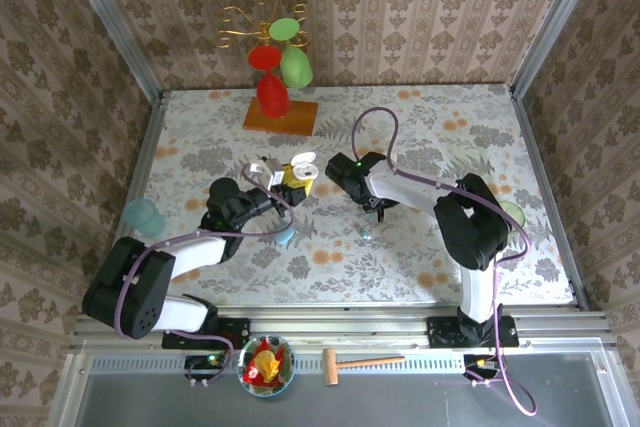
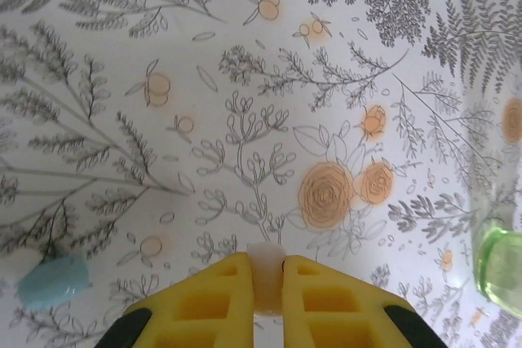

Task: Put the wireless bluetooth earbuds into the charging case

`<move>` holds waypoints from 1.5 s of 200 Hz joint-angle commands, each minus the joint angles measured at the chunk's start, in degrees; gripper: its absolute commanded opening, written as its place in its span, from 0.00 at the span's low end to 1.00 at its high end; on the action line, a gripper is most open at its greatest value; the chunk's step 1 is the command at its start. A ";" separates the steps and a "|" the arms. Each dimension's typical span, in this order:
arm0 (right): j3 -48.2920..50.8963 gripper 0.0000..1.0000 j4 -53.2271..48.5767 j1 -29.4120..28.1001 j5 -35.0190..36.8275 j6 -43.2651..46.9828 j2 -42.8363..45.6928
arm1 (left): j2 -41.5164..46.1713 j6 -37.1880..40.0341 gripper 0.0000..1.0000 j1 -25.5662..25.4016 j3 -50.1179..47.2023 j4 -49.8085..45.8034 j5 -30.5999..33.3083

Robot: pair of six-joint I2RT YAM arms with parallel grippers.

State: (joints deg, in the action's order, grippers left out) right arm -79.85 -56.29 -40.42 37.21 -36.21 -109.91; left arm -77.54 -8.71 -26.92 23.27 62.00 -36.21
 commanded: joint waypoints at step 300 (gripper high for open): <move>-3.12 0.09 23.76 -13.02 -15.40 25.66 20.88 | -3.73 -5.73 0.25 0.37 3.54 3.85 -18.34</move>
State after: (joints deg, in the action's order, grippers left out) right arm -83.48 -34.30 -53.36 23.22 -12.93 -89.14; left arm -80.97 -11.42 -26.89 24.91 62.50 -51.92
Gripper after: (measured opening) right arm 0.095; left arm 0.350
